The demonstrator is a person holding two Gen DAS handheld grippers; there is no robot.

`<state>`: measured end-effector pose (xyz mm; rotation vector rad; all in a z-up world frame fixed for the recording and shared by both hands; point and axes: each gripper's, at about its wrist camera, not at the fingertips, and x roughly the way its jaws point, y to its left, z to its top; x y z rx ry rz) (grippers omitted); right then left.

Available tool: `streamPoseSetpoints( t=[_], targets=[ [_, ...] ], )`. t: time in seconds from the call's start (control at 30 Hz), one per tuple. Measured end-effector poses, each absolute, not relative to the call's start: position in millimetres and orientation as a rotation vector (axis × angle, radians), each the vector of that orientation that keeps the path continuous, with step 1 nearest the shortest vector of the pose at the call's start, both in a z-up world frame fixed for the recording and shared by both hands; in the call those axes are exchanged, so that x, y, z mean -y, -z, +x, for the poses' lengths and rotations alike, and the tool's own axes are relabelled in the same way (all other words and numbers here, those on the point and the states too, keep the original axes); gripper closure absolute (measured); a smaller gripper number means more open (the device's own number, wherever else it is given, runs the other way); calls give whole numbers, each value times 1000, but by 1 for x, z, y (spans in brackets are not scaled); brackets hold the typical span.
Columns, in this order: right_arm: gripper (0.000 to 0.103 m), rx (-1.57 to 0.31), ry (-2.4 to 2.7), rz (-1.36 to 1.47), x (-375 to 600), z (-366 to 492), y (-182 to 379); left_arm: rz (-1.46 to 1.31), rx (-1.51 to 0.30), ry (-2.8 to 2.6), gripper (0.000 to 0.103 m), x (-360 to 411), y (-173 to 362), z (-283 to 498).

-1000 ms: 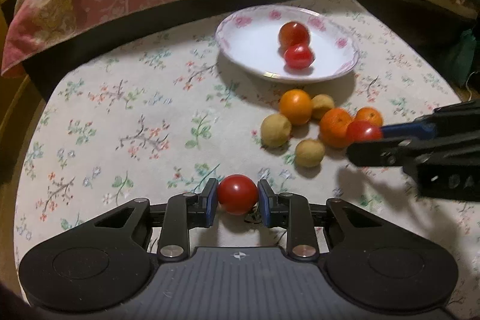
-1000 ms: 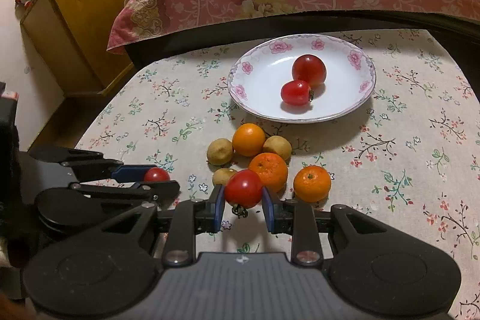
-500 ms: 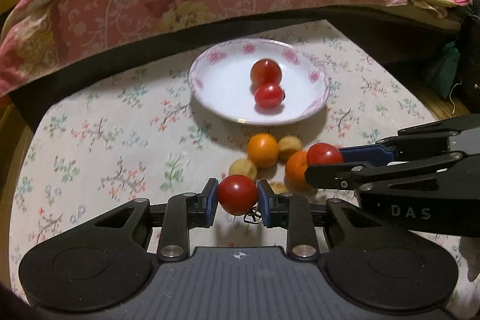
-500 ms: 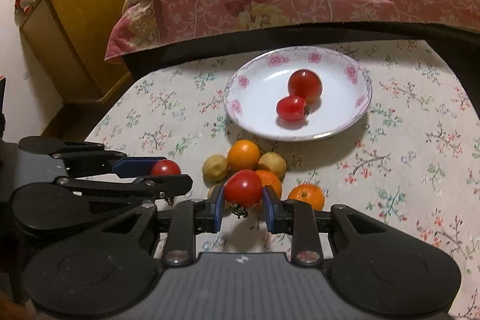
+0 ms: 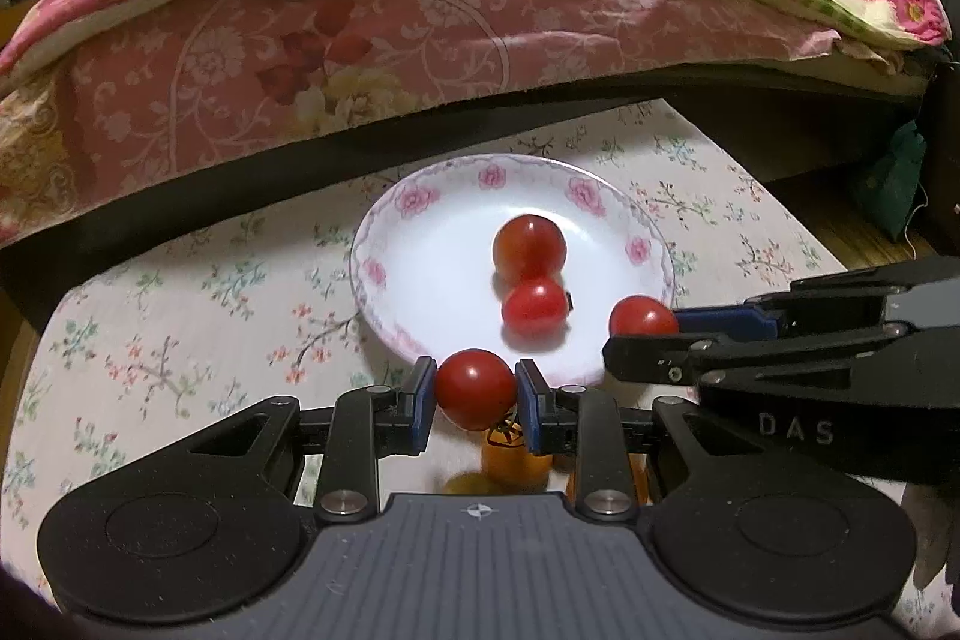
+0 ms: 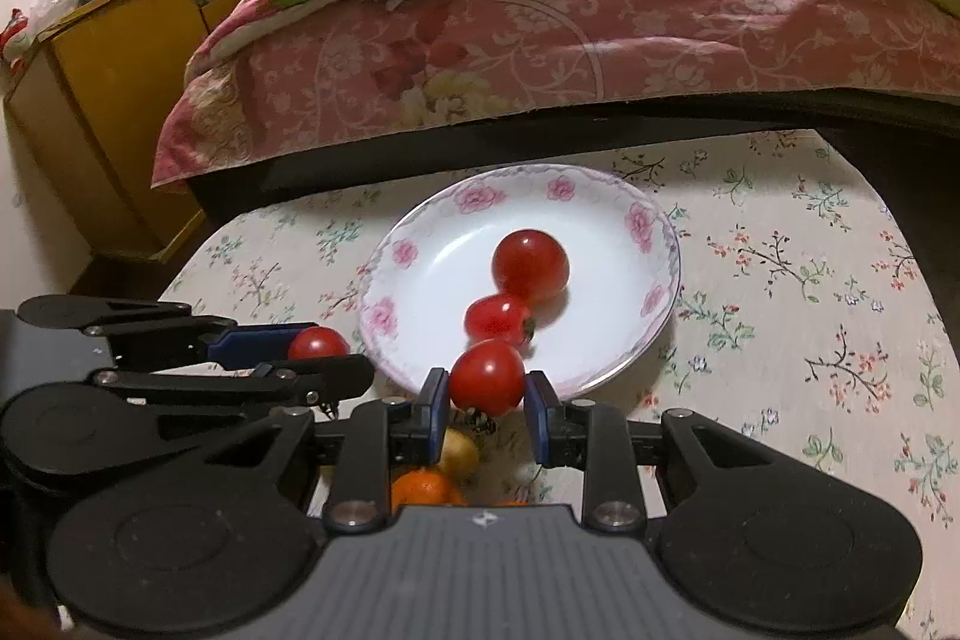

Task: Organize fruits
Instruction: 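Lower both tomatoes into the white plate and open both grippers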

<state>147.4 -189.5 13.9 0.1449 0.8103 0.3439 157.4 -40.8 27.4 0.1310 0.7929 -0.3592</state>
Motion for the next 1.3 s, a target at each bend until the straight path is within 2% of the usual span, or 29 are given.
streamPoseSetpoints(
  t=[0.73,1.3],
  targets=[
    [81,-828,-349,161,193,170,-3,141,-812,339,68,48,-15,183],
    [80,-822,-335,159,195,169,-3,139,-815,333,62,46,-16,181]
  ],
)
